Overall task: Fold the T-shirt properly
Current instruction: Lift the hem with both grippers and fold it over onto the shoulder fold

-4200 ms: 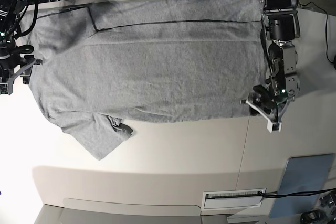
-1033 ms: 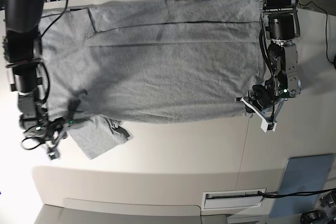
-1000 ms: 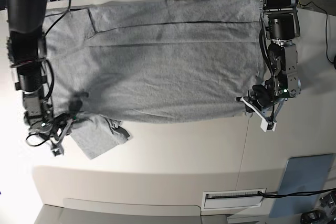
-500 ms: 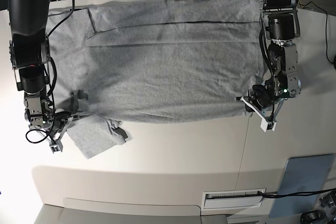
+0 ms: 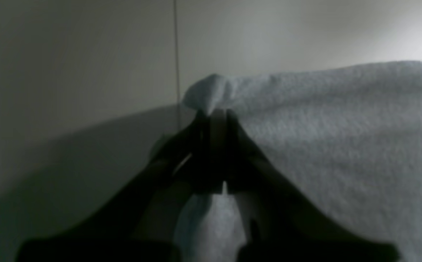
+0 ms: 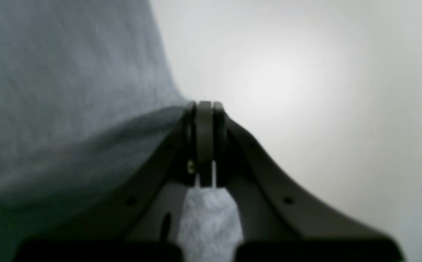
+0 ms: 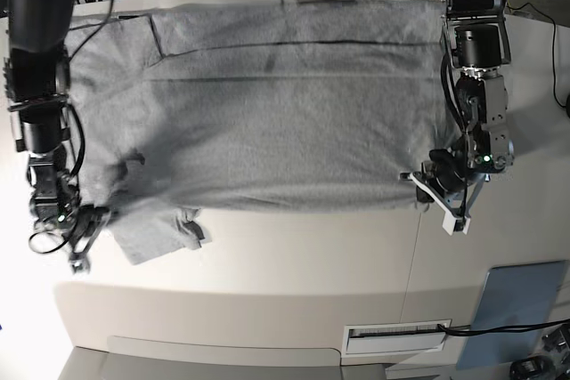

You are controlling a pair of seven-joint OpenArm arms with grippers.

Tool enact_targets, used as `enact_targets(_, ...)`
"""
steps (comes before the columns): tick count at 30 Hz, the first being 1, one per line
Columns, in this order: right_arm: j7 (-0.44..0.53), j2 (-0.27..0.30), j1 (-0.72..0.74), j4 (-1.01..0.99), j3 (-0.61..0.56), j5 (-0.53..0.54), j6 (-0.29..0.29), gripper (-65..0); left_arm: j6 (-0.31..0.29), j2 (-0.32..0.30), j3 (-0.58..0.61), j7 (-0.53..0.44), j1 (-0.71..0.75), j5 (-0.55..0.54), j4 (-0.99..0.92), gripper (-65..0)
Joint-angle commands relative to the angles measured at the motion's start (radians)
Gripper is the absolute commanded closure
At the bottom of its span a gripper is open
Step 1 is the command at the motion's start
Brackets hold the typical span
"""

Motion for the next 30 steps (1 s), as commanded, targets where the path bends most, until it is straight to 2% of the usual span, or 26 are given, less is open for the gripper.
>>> enact_targets(1, 0.005, 0.047, 0.003, 0.057, 0.005, 0.002, -0.031, 0.0, 0.0, -0.013, -0.004, -0.009, -0.022, -0.002, 0.026, 0.0)
enact_targets(4, -0.031, 0.123, -0.091, 0.245, 0.005, 0.003, -0.089, 0.0, 0.001, -0.013, -0.004, 0.001, -0.008, -0.003, 0.066, 0.0)
enact_targets(6, -0.062, 0.166, -0.16, 0.372, 0.006, -0.041, -0.138, 0.0, 0.005, -0.013, -0.004, 0.008, 0.012, -0.006, 0.106, 0.0)
enact_targets(9, -0.093, 0.217, -0.278, 0.538, 0.039, -0.111, -0.246, 0.0, 0.004, -0.013, -0.004, 0.023, 0.067, -0.009, 0.177, 0.0)
enact_targets(11, -0.106, 0.24, -0.365, 0.634, 0.091, -0.137, -0.285, 0.0, 0.004, -0.013, -0.004, 0.022, 0.113, -0.009, 0.222, 0.0)
enact_targets(19, -0.166, 0.25, -0.762, 0.942, 0.438, -0.15, -0.292, 0.0, 0.004, -0.013, -0.021, 0.022, 0.275, -0.009, 0.36, 0.0)
enact_targets(25, -0.173, 0.249, -1.028, 1.114, 0.61, -0.15, -0.29, 0.0, -0.001, -0.013, -0.129, 0.028, 0.35, -0.047, 0.435, 0.0)
enact_targets(27, -0.18, 0.247, -1.091, 1.16, 0.642, -0.151, -0.291, 0.0, -0.033, -0.013, -0.162, 0.04, 0.374, -0.094, 0.454, 0.0)
enact_targets(30, -0.196, 0.213, -1.165, 1.22, 0.698, -0.154, -0.291, 0.0, -0.087, -0.013, -0.19, 0.062, 0.411, -0.135, 0.473, 0.0)
